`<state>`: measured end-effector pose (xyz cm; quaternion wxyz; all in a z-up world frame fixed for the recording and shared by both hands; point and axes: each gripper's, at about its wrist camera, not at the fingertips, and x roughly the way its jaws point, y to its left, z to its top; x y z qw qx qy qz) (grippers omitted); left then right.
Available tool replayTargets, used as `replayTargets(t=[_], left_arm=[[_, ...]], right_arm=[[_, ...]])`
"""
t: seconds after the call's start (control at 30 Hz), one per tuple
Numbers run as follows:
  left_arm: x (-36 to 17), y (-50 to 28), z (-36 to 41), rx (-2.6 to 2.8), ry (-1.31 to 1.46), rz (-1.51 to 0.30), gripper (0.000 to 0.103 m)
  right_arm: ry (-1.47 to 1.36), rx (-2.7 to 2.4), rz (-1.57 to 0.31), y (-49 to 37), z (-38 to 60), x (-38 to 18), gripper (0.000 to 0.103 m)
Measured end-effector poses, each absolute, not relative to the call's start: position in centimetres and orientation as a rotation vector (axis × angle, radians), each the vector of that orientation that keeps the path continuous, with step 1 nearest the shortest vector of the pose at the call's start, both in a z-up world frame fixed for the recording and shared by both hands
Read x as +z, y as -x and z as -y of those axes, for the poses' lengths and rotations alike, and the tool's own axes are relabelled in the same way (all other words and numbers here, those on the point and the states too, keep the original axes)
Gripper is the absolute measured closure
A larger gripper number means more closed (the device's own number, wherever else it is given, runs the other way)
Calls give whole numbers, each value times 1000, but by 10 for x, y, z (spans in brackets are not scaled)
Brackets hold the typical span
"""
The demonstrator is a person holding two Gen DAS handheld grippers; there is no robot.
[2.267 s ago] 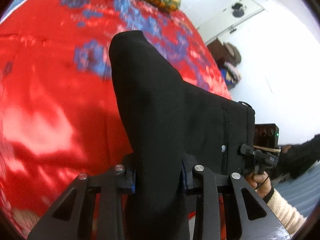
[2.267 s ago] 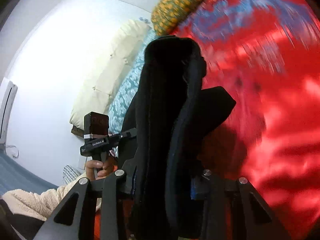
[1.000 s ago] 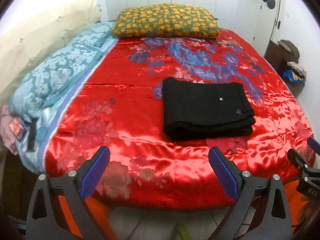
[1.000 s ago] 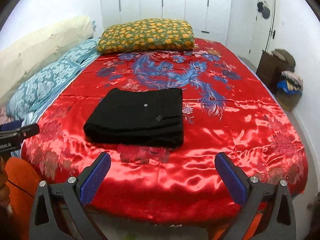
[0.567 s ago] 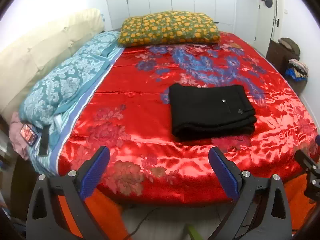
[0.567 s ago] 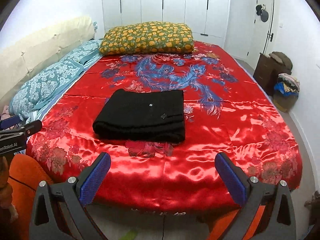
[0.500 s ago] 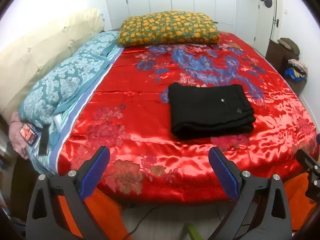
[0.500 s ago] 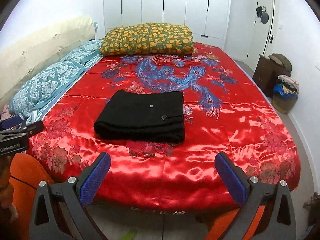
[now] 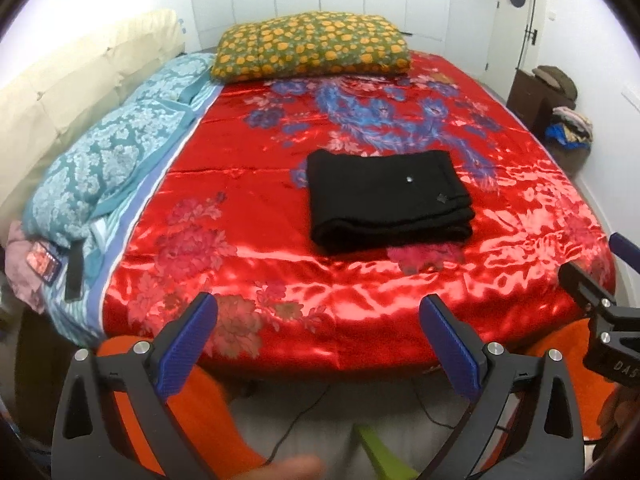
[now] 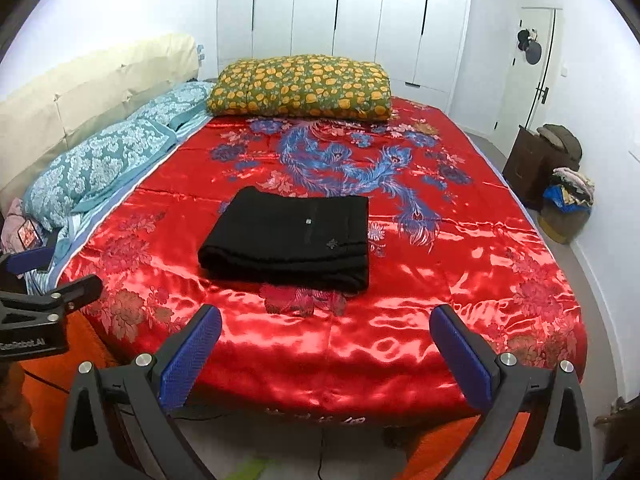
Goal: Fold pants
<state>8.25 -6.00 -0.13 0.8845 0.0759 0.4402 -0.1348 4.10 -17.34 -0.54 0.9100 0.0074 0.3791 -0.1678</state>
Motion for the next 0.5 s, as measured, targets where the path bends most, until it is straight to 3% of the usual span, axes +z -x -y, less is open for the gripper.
replayTargets(t=[0.5], left_arm=[[-8, -80, 66, -266, -179, -895, 2]], right_arm=[[1, -342, -811, -47, 171, -18, 0]])
